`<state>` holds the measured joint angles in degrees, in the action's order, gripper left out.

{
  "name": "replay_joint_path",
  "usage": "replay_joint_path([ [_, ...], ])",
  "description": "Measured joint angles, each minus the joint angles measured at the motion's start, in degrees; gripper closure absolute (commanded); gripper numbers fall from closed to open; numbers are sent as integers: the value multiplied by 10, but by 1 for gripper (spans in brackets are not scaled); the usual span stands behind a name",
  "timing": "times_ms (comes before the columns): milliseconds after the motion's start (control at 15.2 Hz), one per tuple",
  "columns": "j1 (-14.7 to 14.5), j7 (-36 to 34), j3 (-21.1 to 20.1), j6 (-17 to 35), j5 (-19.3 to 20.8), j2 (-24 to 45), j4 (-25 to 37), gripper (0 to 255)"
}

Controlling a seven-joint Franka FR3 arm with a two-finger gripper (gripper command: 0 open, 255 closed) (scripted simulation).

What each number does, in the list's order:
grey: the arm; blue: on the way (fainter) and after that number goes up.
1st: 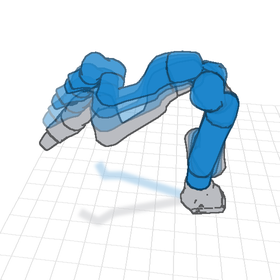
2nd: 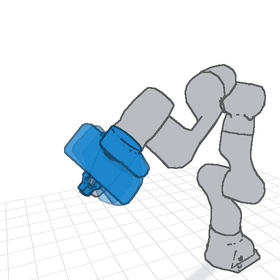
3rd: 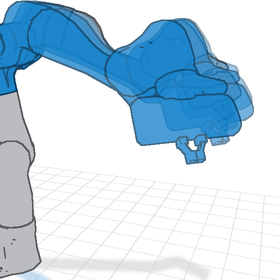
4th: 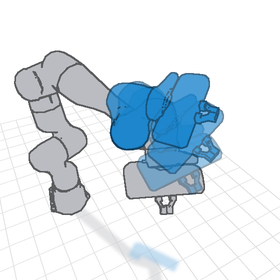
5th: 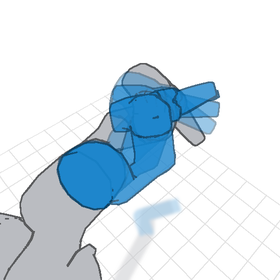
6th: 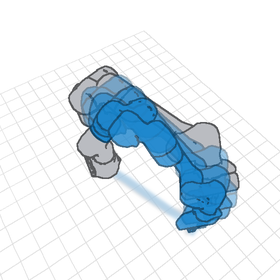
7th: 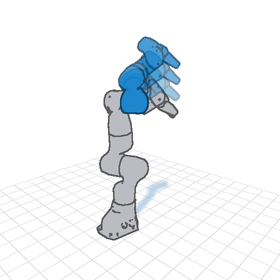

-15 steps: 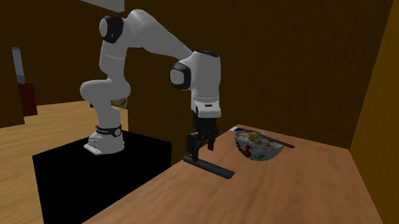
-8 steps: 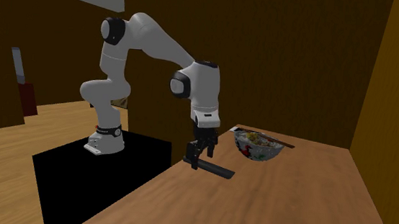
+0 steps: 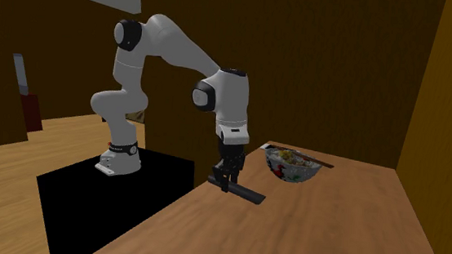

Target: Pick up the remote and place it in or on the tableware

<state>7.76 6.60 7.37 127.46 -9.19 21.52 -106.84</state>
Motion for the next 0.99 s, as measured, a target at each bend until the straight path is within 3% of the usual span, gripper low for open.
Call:
replay_joint_path([
  [528, -1, 0, 0, -3, 0, -2, 0, 255],
  [990, -2, -8, 2, -44, 7, -26, 17, 255],
])
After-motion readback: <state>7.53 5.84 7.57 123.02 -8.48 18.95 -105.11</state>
